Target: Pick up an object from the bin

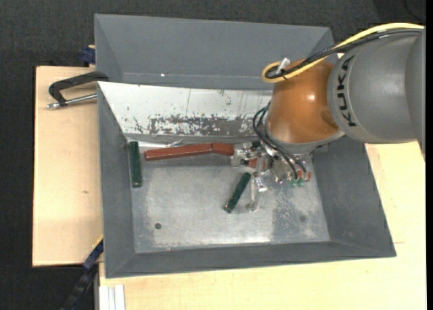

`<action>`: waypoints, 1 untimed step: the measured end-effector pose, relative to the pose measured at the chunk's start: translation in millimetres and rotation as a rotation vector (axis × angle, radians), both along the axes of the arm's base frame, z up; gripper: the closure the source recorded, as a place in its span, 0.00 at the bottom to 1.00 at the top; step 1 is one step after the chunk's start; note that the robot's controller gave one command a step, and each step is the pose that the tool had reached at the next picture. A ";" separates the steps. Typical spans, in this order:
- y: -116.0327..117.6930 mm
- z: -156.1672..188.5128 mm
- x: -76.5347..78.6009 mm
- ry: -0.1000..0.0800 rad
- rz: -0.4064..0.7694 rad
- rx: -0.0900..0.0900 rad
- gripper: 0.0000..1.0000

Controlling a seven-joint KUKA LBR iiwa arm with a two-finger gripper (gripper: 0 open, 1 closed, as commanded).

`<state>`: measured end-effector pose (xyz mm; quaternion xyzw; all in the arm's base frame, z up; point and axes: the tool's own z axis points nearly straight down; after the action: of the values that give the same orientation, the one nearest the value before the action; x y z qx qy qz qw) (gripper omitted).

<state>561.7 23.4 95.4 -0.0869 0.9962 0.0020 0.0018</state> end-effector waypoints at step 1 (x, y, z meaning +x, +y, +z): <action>4.2 -24.7 -17.1 0.002 0.110 -0.003 1.00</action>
Offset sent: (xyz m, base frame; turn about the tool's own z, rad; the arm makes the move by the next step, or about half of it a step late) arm 0.0000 0.0000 0.0000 0.0000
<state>544.6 27.6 70.7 -0.1415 0.9899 0.0007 0.0007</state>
